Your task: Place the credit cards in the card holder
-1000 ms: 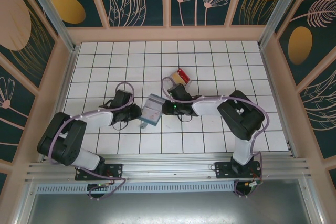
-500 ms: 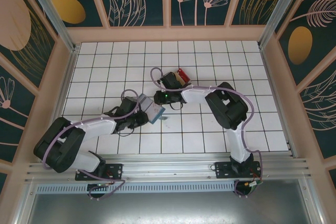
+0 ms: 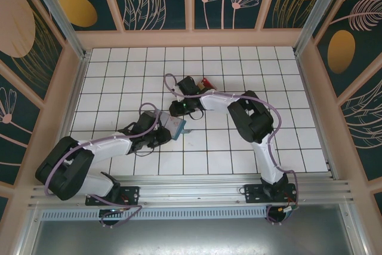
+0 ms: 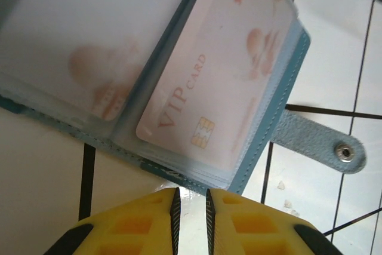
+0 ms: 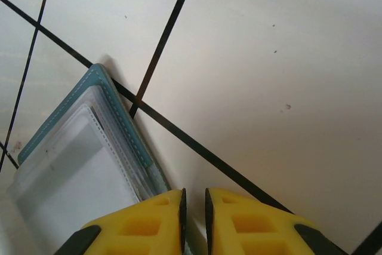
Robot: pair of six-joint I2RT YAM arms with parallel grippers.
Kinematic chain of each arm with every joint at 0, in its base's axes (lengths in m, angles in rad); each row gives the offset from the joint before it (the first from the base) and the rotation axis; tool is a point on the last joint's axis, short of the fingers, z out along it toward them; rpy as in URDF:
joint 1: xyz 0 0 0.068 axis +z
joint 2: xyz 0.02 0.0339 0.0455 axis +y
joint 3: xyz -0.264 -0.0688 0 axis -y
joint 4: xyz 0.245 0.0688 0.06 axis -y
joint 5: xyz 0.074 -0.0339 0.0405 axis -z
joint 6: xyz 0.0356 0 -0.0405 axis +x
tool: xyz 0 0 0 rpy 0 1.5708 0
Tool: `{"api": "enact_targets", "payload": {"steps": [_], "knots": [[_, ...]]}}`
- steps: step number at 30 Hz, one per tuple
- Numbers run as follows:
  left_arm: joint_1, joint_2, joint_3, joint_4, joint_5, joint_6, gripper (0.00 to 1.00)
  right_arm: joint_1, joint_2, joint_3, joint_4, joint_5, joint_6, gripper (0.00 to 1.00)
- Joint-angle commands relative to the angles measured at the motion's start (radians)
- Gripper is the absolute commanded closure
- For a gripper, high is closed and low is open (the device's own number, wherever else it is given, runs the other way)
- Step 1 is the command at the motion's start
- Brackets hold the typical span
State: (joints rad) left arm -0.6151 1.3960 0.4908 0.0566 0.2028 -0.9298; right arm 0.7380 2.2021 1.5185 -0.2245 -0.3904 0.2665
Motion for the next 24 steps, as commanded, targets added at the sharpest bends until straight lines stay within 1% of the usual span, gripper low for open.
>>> {"api": "enact_targets", "payload": {"steps": [1, 5, 11, 14, 17, 24], "knots": [[-0.014, 0.023, 0.034, 0.016, 0.012, -0.017, 0.78, 0.008, 0.047, 0.025, -0.065, -0.068, -0.035, 0.81], [-0.026, 0.030, 0.050, 0.022, 0.007, -0.022, 0.78, 0.011, 0.043, 0.021, -0.052, -0.096, -0.041, 0.81], [-0.032, 0.048, 0.078, 0.025, 0.004, -0.022, 0.78, 0.023, 0.043, 0.038, -0.046, -0.101, -0.041, 0.80], [-0.035, 0.051, 0.085, 0.025, 0.006, -0.021, 0.78, 0.023, 0.017, 0.028, -0.035, -0.068, -0.037, 0.80], [-0.034, 0.043, 0.089, 0.015, 0.002, -0.019, 0.78, 0.017, -0.037, 0.004, -0.012, -0.024, -0.029, 0.77], [-0.034, -0.006, 0.131, -0.075, -0.072, 0.029, 0.77, -0.020, -0.175, -0.047, 0.022, 0.064, -0.004, 0.76]]}}
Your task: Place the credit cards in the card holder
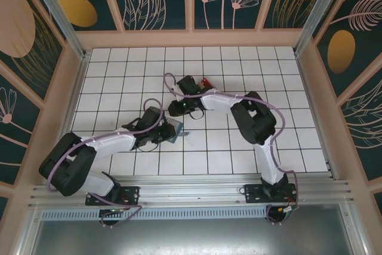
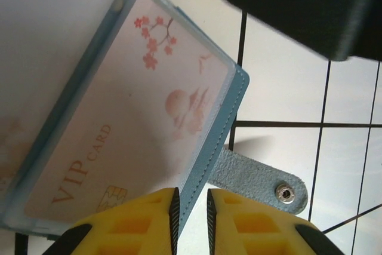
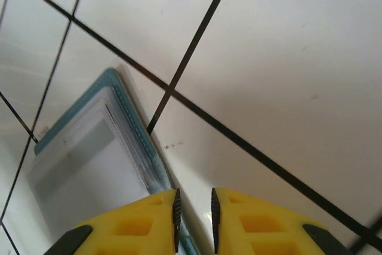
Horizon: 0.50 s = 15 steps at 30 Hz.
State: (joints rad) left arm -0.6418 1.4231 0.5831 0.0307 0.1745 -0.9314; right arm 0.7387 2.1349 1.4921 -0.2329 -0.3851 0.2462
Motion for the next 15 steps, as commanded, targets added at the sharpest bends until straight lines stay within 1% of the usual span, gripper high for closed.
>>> {"api": "enact_targets", "payload": {"steps": [1, 3, 9, 15], "knots": [[-0.007, -0.031, 0.045, -0.062, -0.058, 0.037, 0.76, -0.027, -0.135, -0.037, 0.040, 0.073, 0.024, 0.75], [-0.007, -0.016, 0.063, -0.088, -0.077, 0.052, 0.76, -0.039, -0.181, -0.071, 0.061, 0.101, 0.035, 0.71], [-0.008, 0.031, 0.134, -0.107, -0.093, 0.090, 0.74, -0.072, -0.344, -0.212, 0.136, 0.171, 0.062, 0.70], [-0.006, 0.111, 0.279, -0.181, -0.132, 0.157, 0.73, -0.124, -0.477, -0.341, 0.194, 0.226, 0.069, 0.69]]}}
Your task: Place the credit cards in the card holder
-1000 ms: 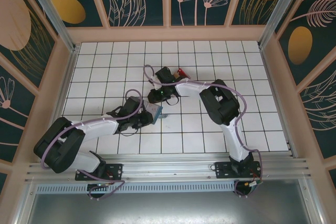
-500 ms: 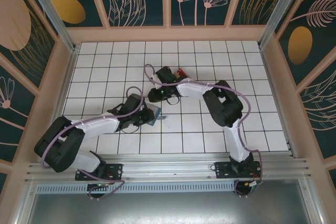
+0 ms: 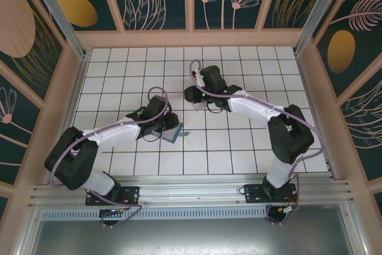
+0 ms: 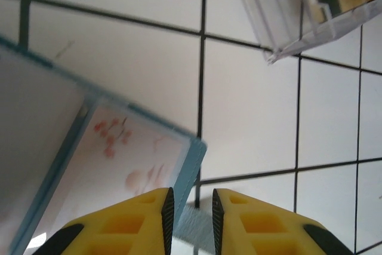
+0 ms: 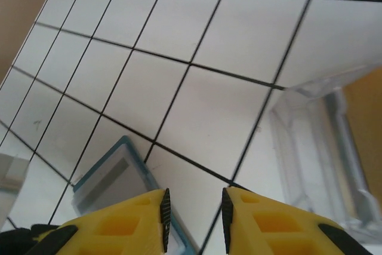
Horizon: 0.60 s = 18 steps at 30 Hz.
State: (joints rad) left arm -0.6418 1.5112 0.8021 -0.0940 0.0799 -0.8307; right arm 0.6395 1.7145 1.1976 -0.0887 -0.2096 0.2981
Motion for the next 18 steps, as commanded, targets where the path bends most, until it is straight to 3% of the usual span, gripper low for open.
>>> {"api": "enact_targets", "payload": {"steps": [1, 18], "knots": [[-0.006, 0.034, 0.079, -0.059, -0.042, 0.065, 0.74, -0.037, -0.076, -0.063, 0.053, 0.054, 0.019, 0.69], [0.013, 0.224, 0.404, -0.092, -0.109, 0.086, 0.73, -0.183, -0.194, -0.162, 0.023, 0.065, 0.005, 0.68]]}}
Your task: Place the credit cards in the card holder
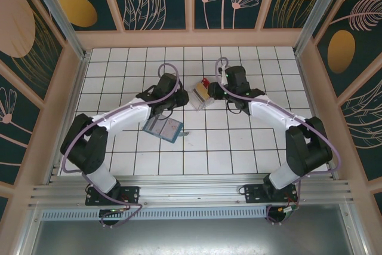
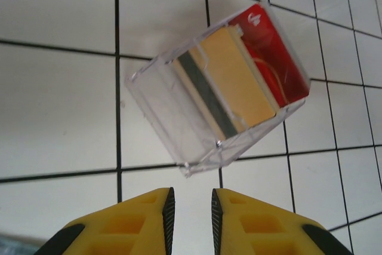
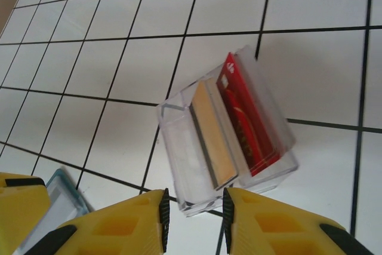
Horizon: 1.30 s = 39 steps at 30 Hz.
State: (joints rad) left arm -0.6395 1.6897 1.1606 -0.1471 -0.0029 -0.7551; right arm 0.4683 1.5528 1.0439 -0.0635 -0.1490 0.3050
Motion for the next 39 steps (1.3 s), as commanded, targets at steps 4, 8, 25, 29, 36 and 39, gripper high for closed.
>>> {"api": "enact_targets", "payload": {"steps": [4, 8, 25, 29, 36, 39], "knots": [[0.019, 0.099, 0.092, -0.005, -0.029, -0.004, 0.71, -0.039, -0.011, 0.017, -0.038, -0.014, -0.014, 0.67], [0.026, 0.158, 0.132, 0.041, -0.005, -0.018, 0.70, -0.074, 0.041, 0.056, -0.082, -0.052, -0.016, 0.63], [0.057, 0.344, 0.214, 0.100, 0.074, -0.047, 0.68, -0.096, 0.345, 0.388, -0.309, -0.056, -0.137, 0.53], [0.060, 0.371, 0.241, 0.112, 0.116, -0.052, 0.68, -0.092, 0.391, 0.443, -0.347, -0.063, -0.153, 0.53], [0.061, 0.419, 0.267, 0.116, 0.144, -0.053, 0.68, -0.090, 0.443, 0.500, -0.396, -0.043, -0.170, 0.52], [0.062, 0.431, 0.260, 0.124, 0.161, -0.060, 0.68, -0.088, 0.454, 0.515, -0.410, -0.050, -0.177, 0.52]]}}
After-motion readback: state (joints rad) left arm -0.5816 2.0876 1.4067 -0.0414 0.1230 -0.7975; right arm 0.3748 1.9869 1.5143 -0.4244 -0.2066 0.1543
